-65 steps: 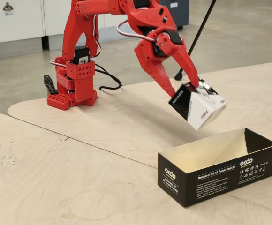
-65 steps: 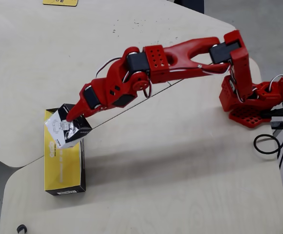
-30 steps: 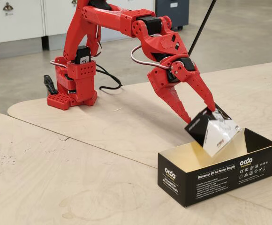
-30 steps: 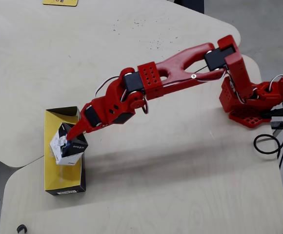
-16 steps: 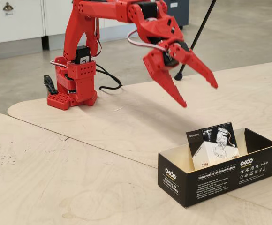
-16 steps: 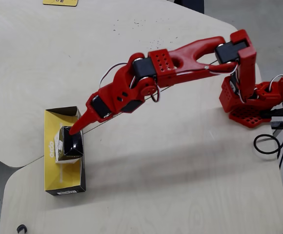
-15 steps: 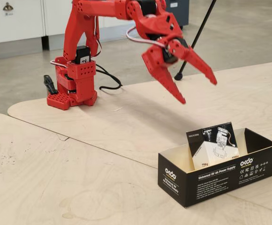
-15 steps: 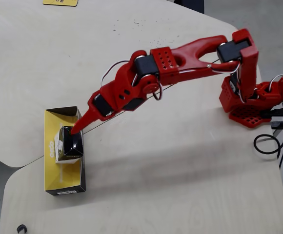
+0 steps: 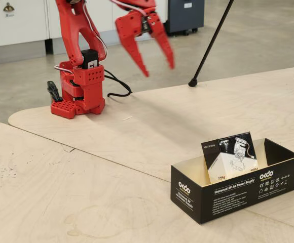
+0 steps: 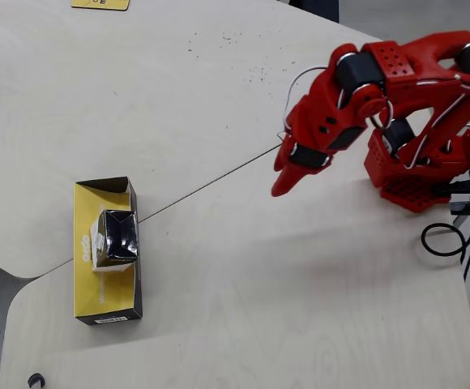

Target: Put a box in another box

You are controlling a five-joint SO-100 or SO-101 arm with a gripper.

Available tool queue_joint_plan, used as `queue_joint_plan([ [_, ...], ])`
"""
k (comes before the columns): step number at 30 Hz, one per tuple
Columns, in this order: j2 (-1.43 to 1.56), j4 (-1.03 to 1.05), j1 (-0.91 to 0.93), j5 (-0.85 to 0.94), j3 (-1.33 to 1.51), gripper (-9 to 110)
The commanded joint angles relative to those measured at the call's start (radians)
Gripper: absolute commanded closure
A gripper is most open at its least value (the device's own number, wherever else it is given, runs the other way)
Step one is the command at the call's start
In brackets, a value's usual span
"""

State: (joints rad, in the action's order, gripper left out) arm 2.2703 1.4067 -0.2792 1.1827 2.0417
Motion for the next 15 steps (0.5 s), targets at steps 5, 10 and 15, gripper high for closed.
queue_joint_plan([
  [5, 0.324, -0.132, 0.074, 0.083, 0.446, 102],
  [10, 0.489, -0.186, 0.103, 0.169, 0.693, 102],
  [15, 0.672, -0.186, 0.153, 0.244, 0.881, 102],
])
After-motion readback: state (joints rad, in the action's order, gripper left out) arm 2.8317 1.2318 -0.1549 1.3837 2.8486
